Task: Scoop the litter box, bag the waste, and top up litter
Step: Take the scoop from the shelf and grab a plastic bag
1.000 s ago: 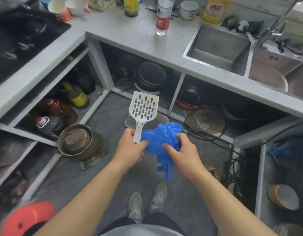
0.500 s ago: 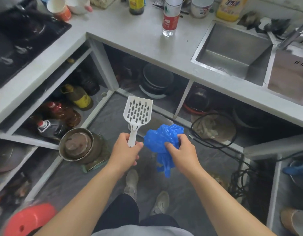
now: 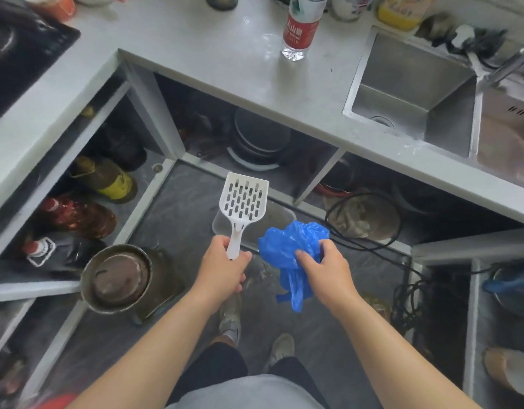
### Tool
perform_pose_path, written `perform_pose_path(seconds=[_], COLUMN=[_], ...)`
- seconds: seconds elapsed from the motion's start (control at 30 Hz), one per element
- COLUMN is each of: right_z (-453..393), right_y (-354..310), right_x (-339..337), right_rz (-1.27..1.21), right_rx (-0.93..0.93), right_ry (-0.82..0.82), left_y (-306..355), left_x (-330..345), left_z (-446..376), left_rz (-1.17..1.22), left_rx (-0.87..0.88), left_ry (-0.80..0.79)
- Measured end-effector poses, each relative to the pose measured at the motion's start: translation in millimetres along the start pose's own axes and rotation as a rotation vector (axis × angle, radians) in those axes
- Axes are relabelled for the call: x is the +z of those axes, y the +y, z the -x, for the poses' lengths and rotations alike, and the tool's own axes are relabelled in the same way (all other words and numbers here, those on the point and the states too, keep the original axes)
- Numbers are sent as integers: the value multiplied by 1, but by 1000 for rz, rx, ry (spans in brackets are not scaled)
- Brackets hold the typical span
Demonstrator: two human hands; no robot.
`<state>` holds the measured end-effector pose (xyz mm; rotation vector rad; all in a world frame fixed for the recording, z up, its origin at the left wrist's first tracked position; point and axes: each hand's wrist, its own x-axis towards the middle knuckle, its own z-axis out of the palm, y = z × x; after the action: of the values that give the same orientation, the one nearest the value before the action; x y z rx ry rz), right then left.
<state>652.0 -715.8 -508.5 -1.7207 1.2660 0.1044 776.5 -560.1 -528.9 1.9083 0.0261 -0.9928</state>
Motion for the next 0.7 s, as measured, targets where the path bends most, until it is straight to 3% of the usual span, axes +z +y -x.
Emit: perform_pose_path(seconds=[0.37, 0.7], right_z=[-30, -62], right_y=[0, 67], right_x=[17, 42], right_rz=[-27, -34], right_rx=[69, 151], right_ry=[38, 51], left_y=[-12, -75], left_x=[4, 39], left_z=[-38, -98], left_rz=[-38, -29], left_rx=[-45, -149], left_ry=[-65, -34])
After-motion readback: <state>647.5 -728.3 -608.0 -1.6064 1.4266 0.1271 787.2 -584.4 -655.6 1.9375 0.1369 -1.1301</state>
